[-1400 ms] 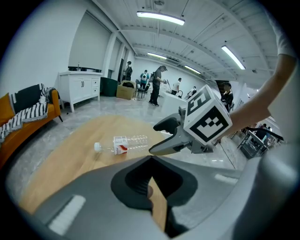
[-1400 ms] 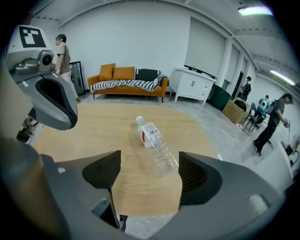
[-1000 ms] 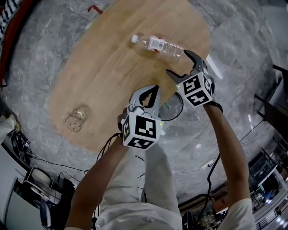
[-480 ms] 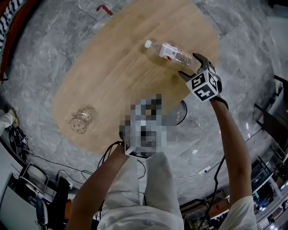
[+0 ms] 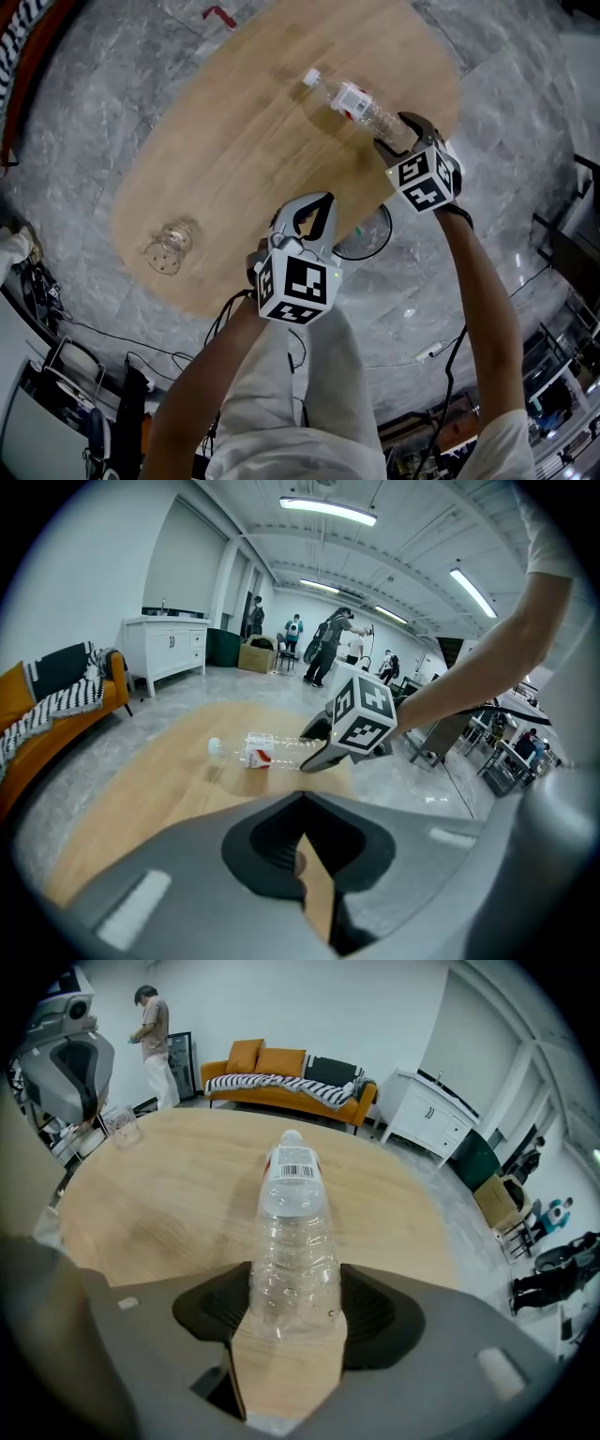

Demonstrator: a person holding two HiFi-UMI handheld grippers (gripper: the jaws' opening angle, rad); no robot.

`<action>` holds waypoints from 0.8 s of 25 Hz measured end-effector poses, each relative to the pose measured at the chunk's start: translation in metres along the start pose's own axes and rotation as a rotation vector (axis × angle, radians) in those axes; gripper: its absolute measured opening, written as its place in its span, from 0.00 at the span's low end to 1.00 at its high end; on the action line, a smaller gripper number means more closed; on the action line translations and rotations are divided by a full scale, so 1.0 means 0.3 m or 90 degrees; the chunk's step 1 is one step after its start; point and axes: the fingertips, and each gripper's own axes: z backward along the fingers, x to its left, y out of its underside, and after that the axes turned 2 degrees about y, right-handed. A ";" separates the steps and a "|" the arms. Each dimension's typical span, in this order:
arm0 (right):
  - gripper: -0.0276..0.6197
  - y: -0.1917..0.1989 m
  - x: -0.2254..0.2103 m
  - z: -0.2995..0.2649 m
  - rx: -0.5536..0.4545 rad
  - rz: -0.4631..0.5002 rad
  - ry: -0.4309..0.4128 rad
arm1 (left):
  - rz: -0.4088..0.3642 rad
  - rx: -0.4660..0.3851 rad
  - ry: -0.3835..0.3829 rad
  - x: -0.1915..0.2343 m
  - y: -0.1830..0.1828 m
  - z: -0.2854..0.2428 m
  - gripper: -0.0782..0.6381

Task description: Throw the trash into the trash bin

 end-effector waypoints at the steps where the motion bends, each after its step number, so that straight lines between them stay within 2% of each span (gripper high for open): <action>1: 0.53 -0.013 0.010 0.003 -0.007 -0.009 0.002 | -0.002 0.000 0.001 0.005 0.005 -0.001 0.11; 14: 0.53 -0.052 0.090 0.218 -0.102 -0.119 0.011 | -0.027 0.001 0.014 -0.120 -0.003 -0.009 0.11; 20: 0.53 0.034 0.134 0.329 -0.131 -0.165 0.024 | -0.040 0.002 0.013 -0.215 0.017 -0.016 0.11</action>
